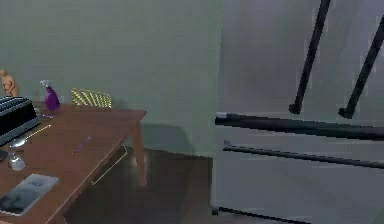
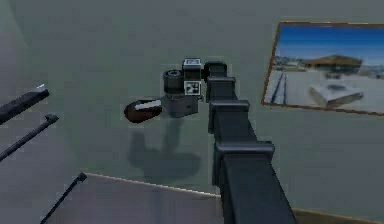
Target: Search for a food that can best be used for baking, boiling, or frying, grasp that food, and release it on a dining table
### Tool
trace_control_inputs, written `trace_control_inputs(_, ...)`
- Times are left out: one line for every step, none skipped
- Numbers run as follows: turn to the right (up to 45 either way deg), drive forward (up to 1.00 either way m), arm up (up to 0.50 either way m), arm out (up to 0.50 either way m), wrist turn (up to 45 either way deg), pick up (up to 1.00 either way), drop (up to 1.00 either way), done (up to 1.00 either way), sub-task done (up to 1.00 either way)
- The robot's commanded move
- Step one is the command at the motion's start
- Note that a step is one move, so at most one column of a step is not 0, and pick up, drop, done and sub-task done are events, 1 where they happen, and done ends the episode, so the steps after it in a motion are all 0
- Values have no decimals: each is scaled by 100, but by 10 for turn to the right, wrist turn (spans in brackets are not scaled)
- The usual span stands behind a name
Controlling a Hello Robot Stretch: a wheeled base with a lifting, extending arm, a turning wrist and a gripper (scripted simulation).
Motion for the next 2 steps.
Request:
trace_control_inputs(0,50,0,0,0,0,0,0,0)
trace_control_inputs(450,0,0,0,0,0,0,0,0)
